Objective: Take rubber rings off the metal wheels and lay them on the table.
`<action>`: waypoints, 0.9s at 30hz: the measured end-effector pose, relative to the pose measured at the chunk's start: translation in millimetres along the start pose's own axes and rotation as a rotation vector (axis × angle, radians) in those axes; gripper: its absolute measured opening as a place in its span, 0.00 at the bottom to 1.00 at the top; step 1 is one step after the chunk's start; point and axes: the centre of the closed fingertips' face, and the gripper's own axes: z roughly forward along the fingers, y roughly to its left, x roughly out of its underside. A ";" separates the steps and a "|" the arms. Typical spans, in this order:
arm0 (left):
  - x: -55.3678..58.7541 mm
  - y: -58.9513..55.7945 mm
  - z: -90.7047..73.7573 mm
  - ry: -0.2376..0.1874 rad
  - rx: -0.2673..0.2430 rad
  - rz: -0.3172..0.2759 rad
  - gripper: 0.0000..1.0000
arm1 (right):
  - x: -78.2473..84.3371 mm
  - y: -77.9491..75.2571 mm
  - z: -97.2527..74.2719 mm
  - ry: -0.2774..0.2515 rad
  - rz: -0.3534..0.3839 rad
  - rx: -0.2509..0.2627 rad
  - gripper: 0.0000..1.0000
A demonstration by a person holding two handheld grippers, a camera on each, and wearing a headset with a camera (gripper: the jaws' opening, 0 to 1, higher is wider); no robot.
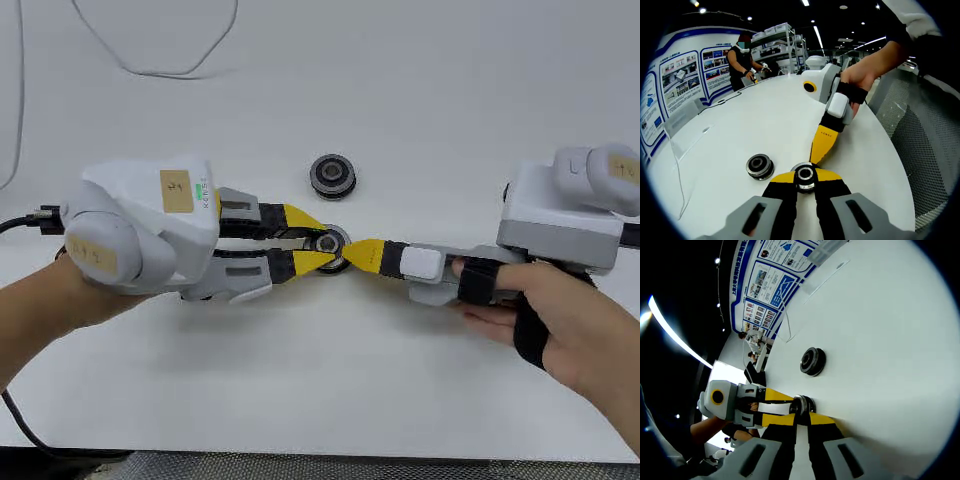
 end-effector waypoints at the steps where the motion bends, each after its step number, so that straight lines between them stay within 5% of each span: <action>1: 0.1 0.0 -0.1 0.000 0.000 0.000 0.13 | -0.1 0.2 -0.1 -0.001 -0.001 -0.002 0.10; 27: 0.5 0.3 0.0 -0.002 -0.001 -0.010 0.13 | -1.9 -0.1 0.8 -0.045 -0.022 -0.023 0.08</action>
